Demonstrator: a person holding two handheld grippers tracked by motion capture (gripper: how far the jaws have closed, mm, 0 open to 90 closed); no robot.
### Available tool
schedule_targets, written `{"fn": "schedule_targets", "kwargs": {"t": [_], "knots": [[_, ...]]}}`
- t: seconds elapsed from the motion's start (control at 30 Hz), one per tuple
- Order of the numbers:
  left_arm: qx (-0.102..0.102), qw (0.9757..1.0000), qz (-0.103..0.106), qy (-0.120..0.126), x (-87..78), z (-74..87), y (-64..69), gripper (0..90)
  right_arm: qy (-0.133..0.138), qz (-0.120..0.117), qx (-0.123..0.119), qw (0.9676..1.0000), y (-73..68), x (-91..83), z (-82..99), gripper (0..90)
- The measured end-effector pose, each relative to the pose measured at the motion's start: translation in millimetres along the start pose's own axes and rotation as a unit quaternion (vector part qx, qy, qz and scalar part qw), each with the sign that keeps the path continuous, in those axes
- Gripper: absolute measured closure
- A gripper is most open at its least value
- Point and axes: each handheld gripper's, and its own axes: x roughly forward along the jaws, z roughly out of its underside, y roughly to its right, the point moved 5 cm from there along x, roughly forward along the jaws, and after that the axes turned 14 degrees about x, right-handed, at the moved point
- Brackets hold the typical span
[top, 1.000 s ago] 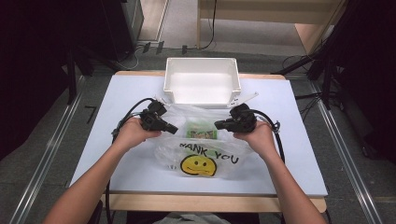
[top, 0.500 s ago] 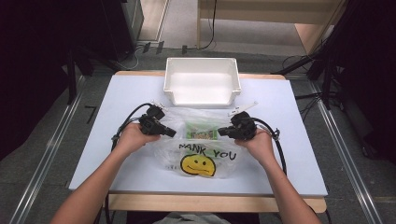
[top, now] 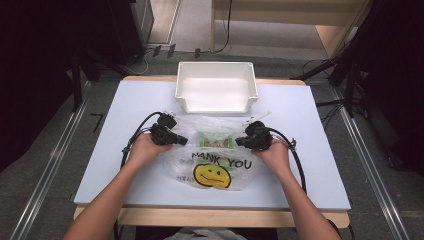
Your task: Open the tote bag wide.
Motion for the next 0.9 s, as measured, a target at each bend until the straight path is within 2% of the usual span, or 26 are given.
{"fn": "schedule_targets", "kwargs": {"t": [0.03, 0.2, 0.3, 0.37, 0.43, 0.47, 0.5, 0.53, 0.6, 0.67, 0.8, 0.9], "knots": [[-0.002, 1.0000, -0.001, 0.002, 0.0, 0.3, -0.7, 88.7, -0.001, 0.009, -0.002, 1.0000, 2.4, 1.9, 0.5, 90.0], [-0.018, 0.9998, -0.009, 0.007, -2.2, 2.5, -5.5, 88.8, 0.003, 0.019, 0.004, 0.9998, 5.4, 1.5, -0.1, 90.0], [-0.026, 0.9995, -0.018, 0.006, -4.9, 4.8, -10.0, 89.0, 0.010, 0.039, 0.008, 0.9992, 10.6, -0.3, -0.8, 90.0], [-0.035, 0.9991, -0.023, 0.009, -6.5, 6.8, -12.0, 89.5, 0.011, 0.046, 0.027, 0.9985, 18.5, -4.0, 0.4, 90.0], [-0.043, 0.9985, -0.031, 0.010, -8.6, 9.0, -14.2, 89.7, 0.015, 0.049, 0.029, 0.9983, 21.0, -4.7, 0.5, 90.0], [-0.048, 0.9981, -0.037, 0.010, -10.7, 11.6, -17.1, 90.0, 0.020, 0.054, 0.040, 0.9975, 27.5, -7.4, 1.7, 90.0], [-0.048, 0.9981, -0.037, 0.010, -10.7, 11.6, -17.1, 90.0, 0.020, 0.054, 0.040, 0.9975, 27.5, -7.4, 1.7, 90.0], [-0.052, 0.9979, -0.037, 0.014, -11.4, 12.9, -18.6, 90.0, 0.024, 0.054, 0.056, 0.9966, 33.6, -9.7, 2.5, 90.0], [-0.060, 0.9973, -0.038, 0.018, -12.7, 14.6, -21.0, 90.0, 0.027, 0.053, 0.060, 0.9964, 36.2, -10.6, 2.6, 90.0], [-0.063, 0.9965, -0.053, 0.012, -15.1, 15.4, -22.6, 90.0, 0.031, 0.058, 0.072, 0.9952, 39.6, -12.7, 2.9, 90.0], [-0.067, 0.9959, -0.060, 0.009, -17.2, 17.4, -25.1, 90.0, 0.034, 0.066, 0.074, 0.9945, 43.4, -14.9, 3.1, 90.0], [-0.079, 0.9945, -0.069, 0.006, -19.7, 19.3, -28.1, 90.0, 0.036, 0.087, 0.078, 0.9925, 47.8, -17.6, 3.5, 90.0]]}}
